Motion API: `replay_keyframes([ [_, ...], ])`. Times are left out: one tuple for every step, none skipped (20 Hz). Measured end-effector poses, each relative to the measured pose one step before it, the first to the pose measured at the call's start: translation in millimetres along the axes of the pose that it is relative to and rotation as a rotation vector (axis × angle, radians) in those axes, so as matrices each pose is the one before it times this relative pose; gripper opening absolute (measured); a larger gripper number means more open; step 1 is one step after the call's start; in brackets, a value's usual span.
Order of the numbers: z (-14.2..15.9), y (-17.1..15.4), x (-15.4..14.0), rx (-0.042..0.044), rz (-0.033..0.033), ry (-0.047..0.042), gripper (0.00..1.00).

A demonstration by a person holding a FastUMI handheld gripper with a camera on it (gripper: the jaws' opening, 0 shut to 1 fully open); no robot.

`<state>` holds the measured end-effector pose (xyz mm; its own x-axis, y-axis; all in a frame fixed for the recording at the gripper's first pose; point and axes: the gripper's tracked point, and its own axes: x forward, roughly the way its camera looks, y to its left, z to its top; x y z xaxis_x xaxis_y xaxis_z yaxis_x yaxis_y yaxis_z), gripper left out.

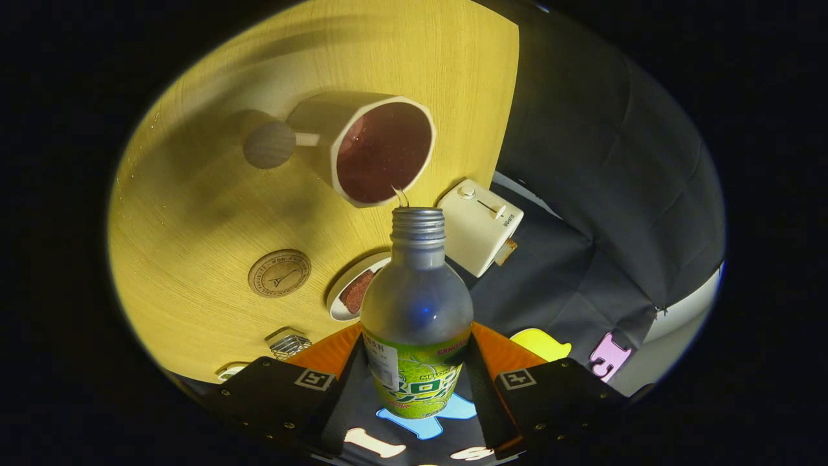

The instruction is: Take the bottle from table, then pour the juice into the cup, finally place the bottle on the coaster

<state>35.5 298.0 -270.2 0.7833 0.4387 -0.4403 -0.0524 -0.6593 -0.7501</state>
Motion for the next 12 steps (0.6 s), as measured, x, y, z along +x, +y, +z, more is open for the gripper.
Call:
replay_keyframes([
  [1.47, 0.32, 0.90, -0.00160, 0.00200, 0.00002, 0.77],
  [0.43, 0.45, 0.34, -0.00077, 0.00152, 0.00090, 0.77],
  [0.86, 0.58, 0.77, -0.00065, 0.00390, 0.00079, 0.77],
  [0.54, 1.31, 0.29, 0.00026, 0.00676, 0.00089, 0.77],
  [1.23, 2.49, 0.94, -0.00059, 0.00669, -0.00066, 0.77],
  [0.59, 0.20, 0.22, 0.00001, 0.00360, 0.00167, 0.77],
  [0.22, 0.00, 0.46, 0.00203, 0.00214, 0.00246, 0.77],
  [0.60, -0.14, 0.19, 0.00180, 0.00145, 0.00108, 0.77],
  [0.87, 0.61, -0.10, 0.00261, 0.00142, 0.00064, 0.77],
  [0.14, -0.02, 0.22, 0.00518, 0.00101, 0.00012, 0.78],
  [0.30, 0.75, 0.37, 0.00590, 0.00204, 0.00112, 0.77],
  [0.41, 0.38, -0.35, 0.00722, 0.00068, -0.00015, 0.77],
])
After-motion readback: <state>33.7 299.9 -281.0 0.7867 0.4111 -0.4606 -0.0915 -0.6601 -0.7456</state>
